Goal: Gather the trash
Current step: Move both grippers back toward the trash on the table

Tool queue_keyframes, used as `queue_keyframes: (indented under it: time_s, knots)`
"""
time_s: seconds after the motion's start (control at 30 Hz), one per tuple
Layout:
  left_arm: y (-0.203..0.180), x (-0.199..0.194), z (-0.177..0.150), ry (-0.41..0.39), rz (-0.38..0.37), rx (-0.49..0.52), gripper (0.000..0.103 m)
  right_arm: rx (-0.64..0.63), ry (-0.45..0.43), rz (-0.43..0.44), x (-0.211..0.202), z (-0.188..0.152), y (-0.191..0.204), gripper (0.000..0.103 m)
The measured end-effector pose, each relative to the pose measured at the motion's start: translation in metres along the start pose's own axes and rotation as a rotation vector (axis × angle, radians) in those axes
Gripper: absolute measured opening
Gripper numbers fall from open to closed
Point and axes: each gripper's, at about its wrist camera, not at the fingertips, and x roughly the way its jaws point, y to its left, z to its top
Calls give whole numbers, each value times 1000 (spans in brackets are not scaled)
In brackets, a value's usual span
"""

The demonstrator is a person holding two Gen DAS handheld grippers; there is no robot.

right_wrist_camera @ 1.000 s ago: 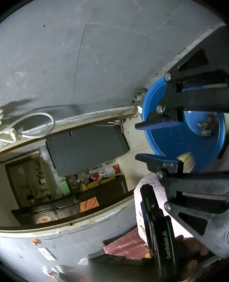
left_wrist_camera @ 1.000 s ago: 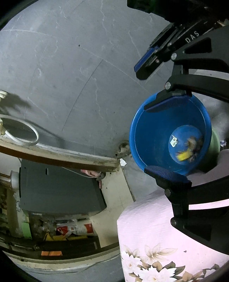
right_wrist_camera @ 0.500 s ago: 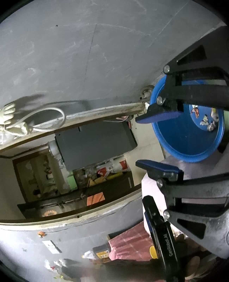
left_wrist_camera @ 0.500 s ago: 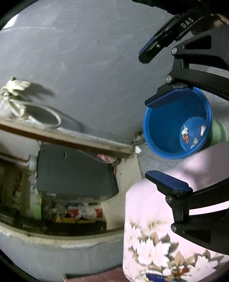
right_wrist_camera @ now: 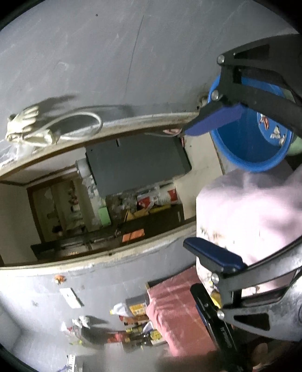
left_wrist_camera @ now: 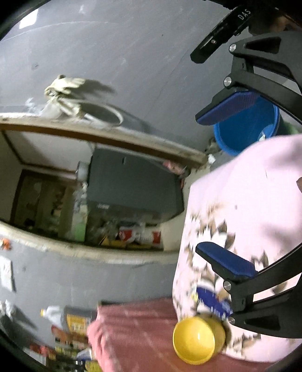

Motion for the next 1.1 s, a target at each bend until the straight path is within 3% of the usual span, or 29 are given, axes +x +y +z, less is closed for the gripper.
queue_keyframes:
  time_s: [0.03,0.63,0.83,1.1]
  knots:
    - [4,-7,-2,-11,11,-5,100,-4,-5,8,-1,-1,7,103]
    - [101,-104,-42,-121,301,-59,101,-72,-44,201,-9,-35,125,103]
    - [124,-123,-55,-139,396,-66,101,-113,-24,257,-3,-49,156,103]
    - [145,-132,-67,-167,460,-82,101,-178,4,311,9,-63,189,103]
